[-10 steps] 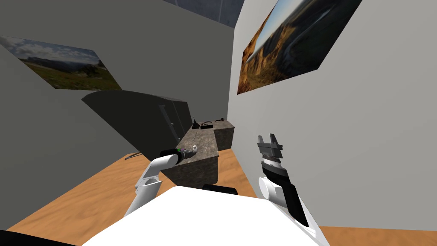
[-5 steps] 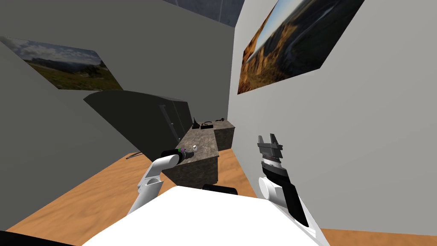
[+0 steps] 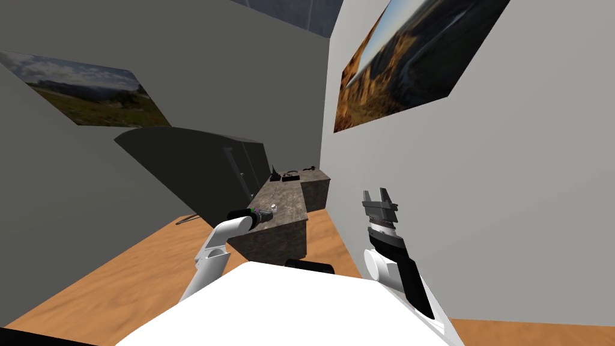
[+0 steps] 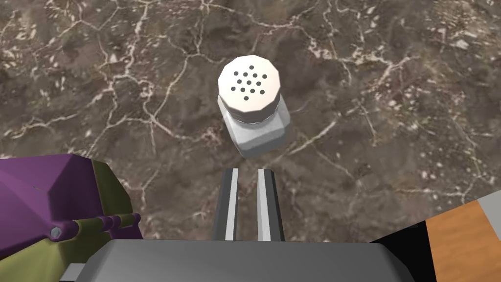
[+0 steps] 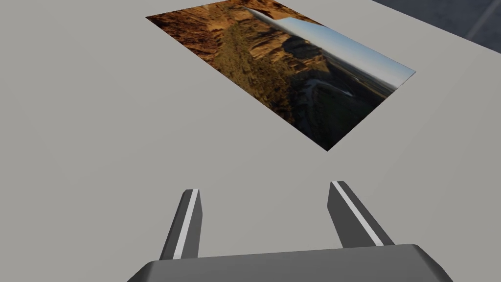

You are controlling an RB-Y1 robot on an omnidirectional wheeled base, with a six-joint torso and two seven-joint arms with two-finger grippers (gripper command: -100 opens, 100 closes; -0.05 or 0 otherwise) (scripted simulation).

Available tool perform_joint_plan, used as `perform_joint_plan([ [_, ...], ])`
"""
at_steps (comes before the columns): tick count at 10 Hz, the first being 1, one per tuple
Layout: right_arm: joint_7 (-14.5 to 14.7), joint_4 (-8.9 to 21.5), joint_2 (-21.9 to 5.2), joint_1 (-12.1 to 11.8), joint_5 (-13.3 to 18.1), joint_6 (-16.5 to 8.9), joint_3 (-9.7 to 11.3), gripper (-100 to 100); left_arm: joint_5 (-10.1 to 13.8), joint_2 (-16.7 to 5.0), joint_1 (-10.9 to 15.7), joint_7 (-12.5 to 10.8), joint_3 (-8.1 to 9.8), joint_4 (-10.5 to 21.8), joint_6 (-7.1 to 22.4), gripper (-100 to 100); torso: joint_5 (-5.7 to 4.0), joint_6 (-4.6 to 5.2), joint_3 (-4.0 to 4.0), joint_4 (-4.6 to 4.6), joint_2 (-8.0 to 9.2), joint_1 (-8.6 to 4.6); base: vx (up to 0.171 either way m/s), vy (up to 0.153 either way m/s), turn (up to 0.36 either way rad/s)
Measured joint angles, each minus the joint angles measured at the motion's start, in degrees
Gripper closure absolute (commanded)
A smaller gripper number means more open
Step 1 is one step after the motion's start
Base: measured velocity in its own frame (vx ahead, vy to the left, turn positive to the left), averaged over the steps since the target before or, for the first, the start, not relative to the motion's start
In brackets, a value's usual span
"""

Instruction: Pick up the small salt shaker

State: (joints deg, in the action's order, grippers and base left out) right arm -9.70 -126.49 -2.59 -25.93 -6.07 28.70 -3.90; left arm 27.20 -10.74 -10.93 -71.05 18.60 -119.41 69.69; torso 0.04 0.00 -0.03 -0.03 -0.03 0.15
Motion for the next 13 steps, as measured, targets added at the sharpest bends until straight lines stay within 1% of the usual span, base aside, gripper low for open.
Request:
perform_joint_plan([
  [4,0.00,0.00,0.00,0.00,0.00,0.00,0.00,0,0.24,-1.10,3.62,-3.72,1.67,1.51,3.36,-100,0.01,-0.01,0.01,0.01,0.02,0.05,-0.014,0.019,-0.052],
  [5,0.00,0.00,0.00,-0.01,0.00,0.00,0.00,0,0.26,-1.14,3.73,-3.92,1.72,1.58,3.53,0,0.01,-0.03,0.00,0.00,0.00,0.01,0.000,0.000,0.000],
  [6,0.00,0.00,0.00,-0.01,0.00,0.00,0.00,0,0.26,-1.13,3.71,-3.90,1.72,1.57,3.51,-100,0.00,-0.03,-0.01,0.00,-0.01,-0.02,0.009,-0.009,0.023],
  [8,0.00,0.00,0.00,-0.01,0.00,0.00,0.00,0,0.04,-0.70,4.10,-2.78,1.62,3.81,1.80,-100,-0.01,-0.03,-0.04,-0.02,-0.07,-0.08,0.007,-0.010,0.026],
  [9,0.00,0.00,0.00,-0.01,0.00,0.00,0.00,0,0.03,-0.67,4.11,-2.64,1.62,3.93,1.60,100,-0.01,-0.02,-0.03,-0.01,-0.05,-0.07,0.000,0.000,0.000],
  [13,0.00,0.00,0.00,-0.01,0.00,0.00,0.00,0,0.03,-0.68,4.11,-2.66,1.62,3.92,1.61,100,0.00,-0.02,-0.02,-0.01,-0.03,-0.04,0.000,0.000,0.000],
])
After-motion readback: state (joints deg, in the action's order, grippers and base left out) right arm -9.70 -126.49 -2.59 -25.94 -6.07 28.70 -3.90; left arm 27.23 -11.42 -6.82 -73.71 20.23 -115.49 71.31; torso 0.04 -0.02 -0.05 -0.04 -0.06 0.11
